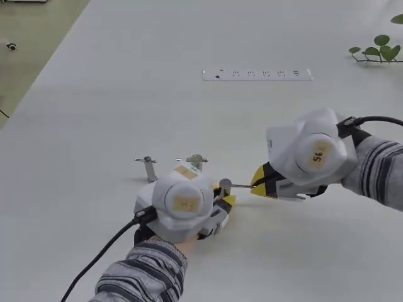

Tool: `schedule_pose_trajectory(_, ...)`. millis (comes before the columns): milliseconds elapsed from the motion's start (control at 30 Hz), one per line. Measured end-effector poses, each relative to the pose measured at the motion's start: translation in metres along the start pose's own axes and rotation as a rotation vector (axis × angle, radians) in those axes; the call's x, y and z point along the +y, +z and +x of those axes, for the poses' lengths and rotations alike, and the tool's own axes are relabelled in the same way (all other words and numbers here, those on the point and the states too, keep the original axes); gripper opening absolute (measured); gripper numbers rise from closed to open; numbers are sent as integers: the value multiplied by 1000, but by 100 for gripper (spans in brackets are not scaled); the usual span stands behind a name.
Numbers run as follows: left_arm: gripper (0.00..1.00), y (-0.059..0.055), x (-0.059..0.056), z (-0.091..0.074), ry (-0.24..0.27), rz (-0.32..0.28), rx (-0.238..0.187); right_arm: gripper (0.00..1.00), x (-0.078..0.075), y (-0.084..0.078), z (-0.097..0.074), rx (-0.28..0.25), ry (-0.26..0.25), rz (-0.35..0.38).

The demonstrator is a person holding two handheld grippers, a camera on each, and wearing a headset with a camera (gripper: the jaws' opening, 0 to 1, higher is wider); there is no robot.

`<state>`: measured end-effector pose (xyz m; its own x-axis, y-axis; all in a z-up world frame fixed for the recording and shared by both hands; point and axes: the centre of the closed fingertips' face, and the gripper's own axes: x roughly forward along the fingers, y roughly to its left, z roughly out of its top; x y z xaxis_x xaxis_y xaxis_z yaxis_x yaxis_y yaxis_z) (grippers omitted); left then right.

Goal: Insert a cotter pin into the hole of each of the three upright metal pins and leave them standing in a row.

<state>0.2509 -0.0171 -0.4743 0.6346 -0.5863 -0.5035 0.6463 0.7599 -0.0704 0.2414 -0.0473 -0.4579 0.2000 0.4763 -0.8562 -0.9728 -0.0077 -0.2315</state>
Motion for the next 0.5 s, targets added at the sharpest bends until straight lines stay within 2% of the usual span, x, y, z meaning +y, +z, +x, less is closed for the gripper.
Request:
schedule_pose_trajectory(333, 10, -3, 0, 2, 17, 21, 0, 0, 0, 9, -1, -16, 10, -14)
schedule_pose_trajectory(500, 10, -4, 1, 3, 20, -6, 5, 0, 0, 15, 1, -20, 5, -14)
